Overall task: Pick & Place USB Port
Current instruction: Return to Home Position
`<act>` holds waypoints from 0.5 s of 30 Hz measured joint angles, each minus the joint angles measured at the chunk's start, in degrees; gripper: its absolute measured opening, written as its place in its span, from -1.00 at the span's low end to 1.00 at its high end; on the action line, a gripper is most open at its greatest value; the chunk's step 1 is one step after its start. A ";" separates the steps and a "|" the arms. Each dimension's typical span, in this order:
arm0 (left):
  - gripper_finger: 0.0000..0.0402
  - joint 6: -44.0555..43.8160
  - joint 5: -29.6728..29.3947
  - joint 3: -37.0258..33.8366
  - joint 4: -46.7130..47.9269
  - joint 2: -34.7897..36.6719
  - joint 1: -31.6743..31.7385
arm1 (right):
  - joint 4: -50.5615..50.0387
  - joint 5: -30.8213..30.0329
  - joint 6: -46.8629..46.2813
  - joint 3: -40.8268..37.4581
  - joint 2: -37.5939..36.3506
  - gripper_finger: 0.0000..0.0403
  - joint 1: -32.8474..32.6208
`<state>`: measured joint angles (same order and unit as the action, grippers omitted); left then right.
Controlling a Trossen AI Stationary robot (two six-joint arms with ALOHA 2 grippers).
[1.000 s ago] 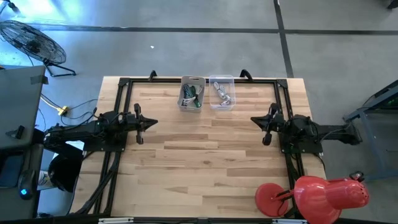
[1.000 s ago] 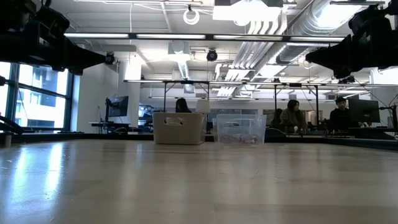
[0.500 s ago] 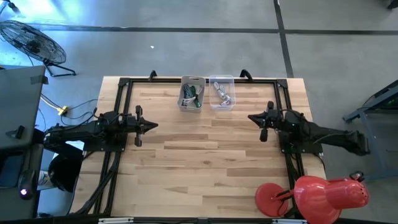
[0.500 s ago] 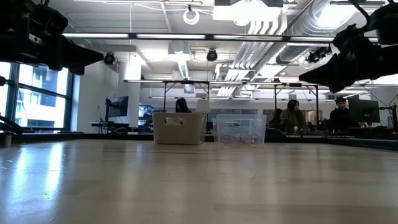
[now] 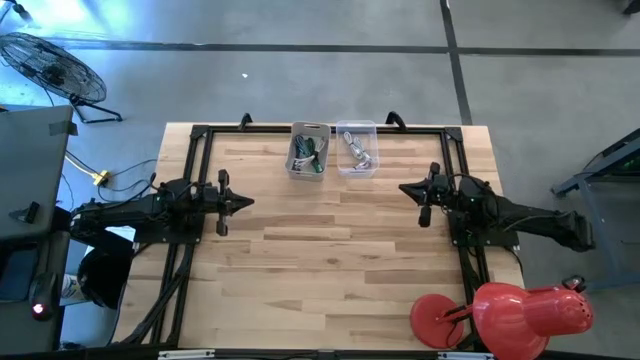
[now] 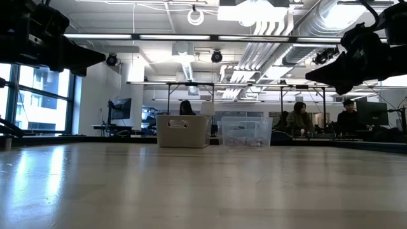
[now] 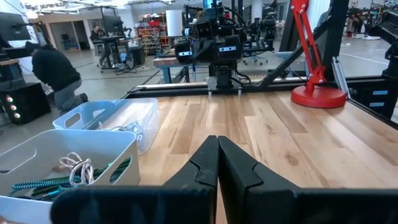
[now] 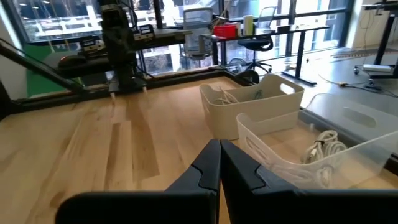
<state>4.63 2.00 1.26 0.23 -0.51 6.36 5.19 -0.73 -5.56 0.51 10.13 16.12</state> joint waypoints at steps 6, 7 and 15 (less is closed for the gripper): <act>-1.00 -0.01 0.00 -0.01 -0.02 0.00 -0.01 | 0.09 -0.26 0.48 0.00 0.00 -1.00 0.00; -1.00 -0.01 0.00 -0.01 -0.02 0.00 0.00 | 0.09 -0.23 0.47 0.00 0.00 -1.00 -0.01; -1.00 -0.01 0.00 0.00 -0.04 0.00 0.00 | -3.21 -0.14 -0.92 0.00 0.00 -1.00 -0.02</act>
<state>4.62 2.00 1.26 0.19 -0.51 6.36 1.98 -0.87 -6.48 0.51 10.13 16.10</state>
